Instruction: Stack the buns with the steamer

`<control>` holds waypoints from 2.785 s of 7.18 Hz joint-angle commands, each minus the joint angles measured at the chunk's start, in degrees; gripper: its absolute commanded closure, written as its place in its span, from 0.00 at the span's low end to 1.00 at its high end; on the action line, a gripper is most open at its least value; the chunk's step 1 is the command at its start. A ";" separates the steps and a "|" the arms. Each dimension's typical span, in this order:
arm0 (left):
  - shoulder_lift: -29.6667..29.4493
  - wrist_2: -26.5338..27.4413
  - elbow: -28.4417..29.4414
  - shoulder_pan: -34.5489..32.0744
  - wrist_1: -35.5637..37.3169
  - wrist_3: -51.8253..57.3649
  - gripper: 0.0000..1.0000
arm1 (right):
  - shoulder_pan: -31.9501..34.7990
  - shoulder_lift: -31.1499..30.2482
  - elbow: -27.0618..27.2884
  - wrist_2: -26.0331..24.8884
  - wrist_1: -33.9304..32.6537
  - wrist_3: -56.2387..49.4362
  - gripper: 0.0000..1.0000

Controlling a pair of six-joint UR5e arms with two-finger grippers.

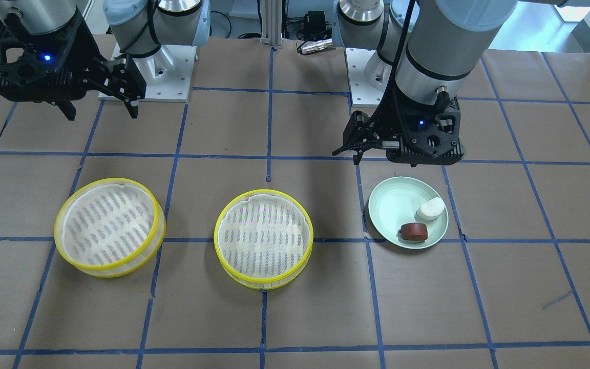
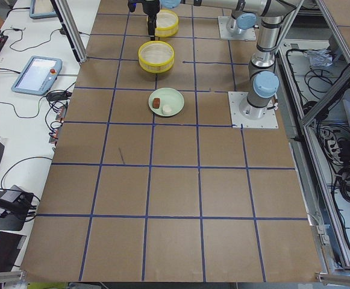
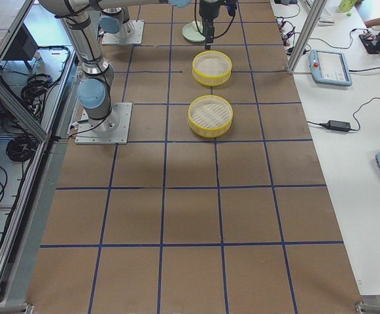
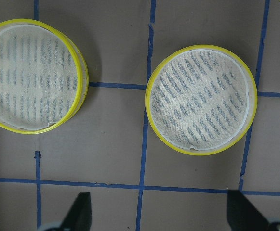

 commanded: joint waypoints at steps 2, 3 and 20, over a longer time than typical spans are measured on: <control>0.38 0.08 -0.82 0.35 0.38 1.87 0.00 | 0.00 -0.01 0.04 -0.01 0.02 0.03 0.00; 0.82 0.17 -1.95 1.84 -0.84 8.32 0.00 | 0.00 0.08 0.04 -0.01 0.02 0.03 0.00; -8.07 4.60 -21.78 16.36 12.83 45.87 0.97 | -20.04 16.78 19.79 -2.65 -31.33 -16.23 0.03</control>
